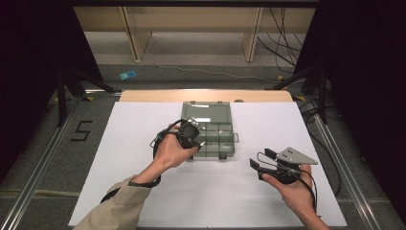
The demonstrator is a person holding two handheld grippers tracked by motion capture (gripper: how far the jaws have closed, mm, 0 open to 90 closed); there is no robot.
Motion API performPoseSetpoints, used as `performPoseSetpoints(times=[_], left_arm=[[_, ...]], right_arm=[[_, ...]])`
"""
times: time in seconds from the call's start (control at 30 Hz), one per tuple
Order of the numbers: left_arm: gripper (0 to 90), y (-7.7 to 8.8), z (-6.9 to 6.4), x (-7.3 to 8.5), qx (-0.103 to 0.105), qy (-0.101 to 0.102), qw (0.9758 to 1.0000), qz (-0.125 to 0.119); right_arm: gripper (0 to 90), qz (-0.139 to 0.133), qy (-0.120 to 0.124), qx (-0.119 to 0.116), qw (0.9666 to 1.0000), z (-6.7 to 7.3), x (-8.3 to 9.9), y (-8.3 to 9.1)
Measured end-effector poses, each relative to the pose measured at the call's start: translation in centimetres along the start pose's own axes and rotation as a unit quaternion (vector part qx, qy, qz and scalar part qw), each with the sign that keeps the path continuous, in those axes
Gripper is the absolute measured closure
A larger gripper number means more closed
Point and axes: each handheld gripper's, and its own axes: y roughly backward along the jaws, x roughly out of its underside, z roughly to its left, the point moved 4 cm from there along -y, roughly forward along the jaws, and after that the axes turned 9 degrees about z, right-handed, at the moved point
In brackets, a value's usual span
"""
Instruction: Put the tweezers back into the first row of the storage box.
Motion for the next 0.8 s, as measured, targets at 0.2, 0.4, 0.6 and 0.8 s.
performPoseSetpoints(times=[0.2, 0.4, 0.6, 0.8], left_arm=[[84.0, -0.1, 0.5, -0.7, -0.001, -0.006, 1.0000, -0.004], [84.0, 0.0, 0.9, -1.2, -0.004, -0.008, 1.0000, -0.005], [84.0, -0.1, 1.2, -1.5, -0.008, -0.008, 0.9999, -0.005], [84.0, -0.1, 1.4, -1.8, -0.009, -0.005, 0.9999, -0.009]], right_arm=[[29.4, -0.004, 0.003, 0.002, 1.0000, 0.0, 0.0, -0.1], [29.1, -0.006, 0.005, 0.003, 1.0000, 0.0, 0.0, -0.1], [27.5, 0.000, 0.004, 0.001, 1.0000, 0.1, -0.1, 0.2], [22.9, -0.011, 0.000, -0.006, 0.9999, 0.2, -0.1, 0.0]])
